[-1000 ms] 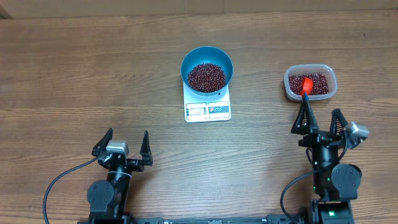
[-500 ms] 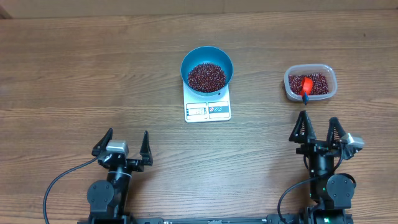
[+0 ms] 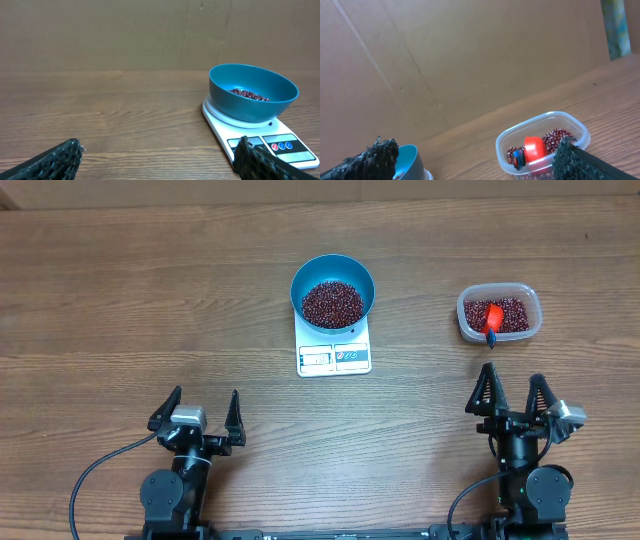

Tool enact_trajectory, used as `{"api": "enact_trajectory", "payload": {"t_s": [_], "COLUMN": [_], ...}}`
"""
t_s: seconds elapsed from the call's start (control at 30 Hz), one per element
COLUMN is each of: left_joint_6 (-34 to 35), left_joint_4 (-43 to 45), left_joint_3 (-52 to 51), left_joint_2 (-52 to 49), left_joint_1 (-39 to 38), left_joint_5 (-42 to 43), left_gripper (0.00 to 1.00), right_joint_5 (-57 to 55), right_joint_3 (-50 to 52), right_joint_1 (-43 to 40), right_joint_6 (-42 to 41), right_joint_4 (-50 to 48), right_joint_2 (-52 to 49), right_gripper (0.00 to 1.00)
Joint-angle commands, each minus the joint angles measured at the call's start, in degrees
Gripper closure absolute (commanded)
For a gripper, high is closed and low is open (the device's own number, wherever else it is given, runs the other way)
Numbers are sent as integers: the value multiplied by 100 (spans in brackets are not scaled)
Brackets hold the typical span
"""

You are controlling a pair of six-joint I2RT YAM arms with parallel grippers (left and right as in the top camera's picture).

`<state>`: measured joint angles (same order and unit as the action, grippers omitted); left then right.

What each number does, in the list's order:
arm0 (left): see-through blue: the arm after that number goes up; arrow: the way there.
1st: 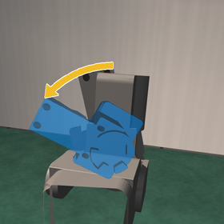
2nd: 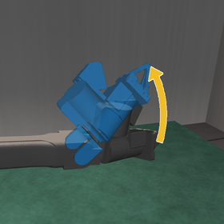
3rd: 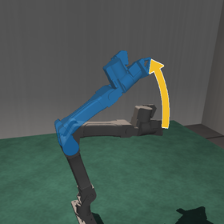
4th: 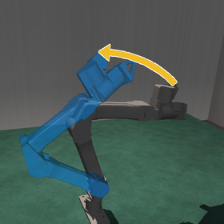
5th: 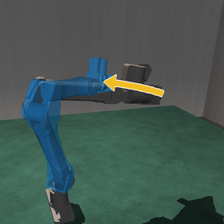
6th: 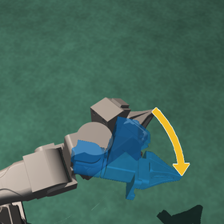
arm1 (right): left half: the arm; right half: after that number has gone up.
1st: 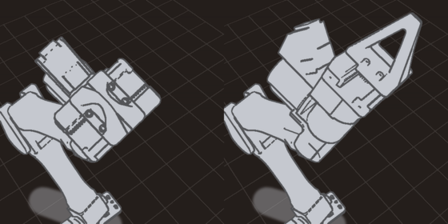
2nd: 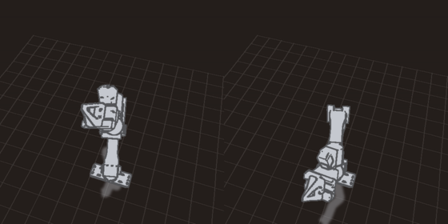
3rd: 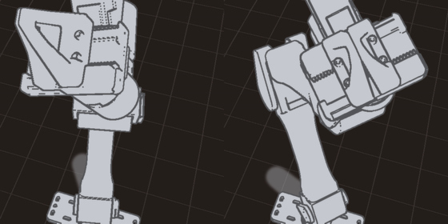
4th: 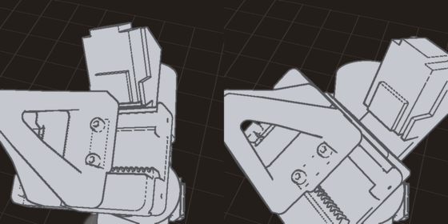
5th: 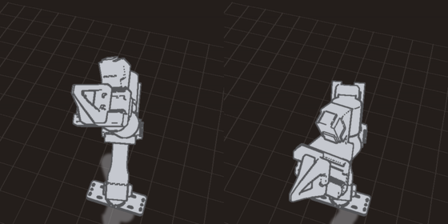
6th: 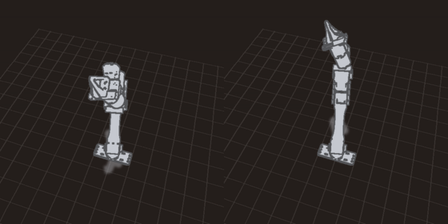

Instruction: Scoop item into bowl and weigh 150g on scale

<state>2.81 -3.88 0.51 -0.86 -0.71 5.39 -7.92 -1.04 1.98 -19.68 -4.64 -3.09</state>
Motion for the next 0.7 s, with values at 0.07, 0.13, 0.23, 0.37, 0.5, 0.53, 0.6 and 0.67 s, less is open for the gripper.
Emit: {"api": "enact_trajectory", "payload": {"t_s": [0.07, 0.13, 0.23, 0.37, 0.5, 0.53, 0.6, 0.67], "left_joint_6": [-4, -4, -4, -4, -4, -4, -4, -4], "left_joint_4": [-15, -15, -15, -15, -15, -15, -15, -15], "left_joint_3": [-26, -26, -26, -26, -26, -26, -26, -26], "left_joint_2": [63, 63, 63, 63, 63, 63, 63, 63], "left_joint_1": [44, 42, 44, 44, 44, 44, 42, 44], "left_joint_5": [22, 24, 22, 24, 22, 24, 24, 24], "left_gripper": [0, 0, 0, 0, 0, 1, 1, 1], "right_joint_5": [-61, -105, -103, -101, -101, -101, -98, -96], "right_joint_3": [59, 59, 59, 59, 59, 59, 59, 59], "right_joint_1": [35, 48, 59, 66, 66, 66, 66, 66], "right_joint_6": [-22, -22, -24, -26, -26, -24, -28, -28], "right_joint_4": [151, 160, 184, 282, 514, 553, 660, 772], "right_joint_2": [297, 297, 297, 297, 297, 297, 297, 297], "right_gripper": [0, 0, 0, 0, 0, 0, 0, 0]}}
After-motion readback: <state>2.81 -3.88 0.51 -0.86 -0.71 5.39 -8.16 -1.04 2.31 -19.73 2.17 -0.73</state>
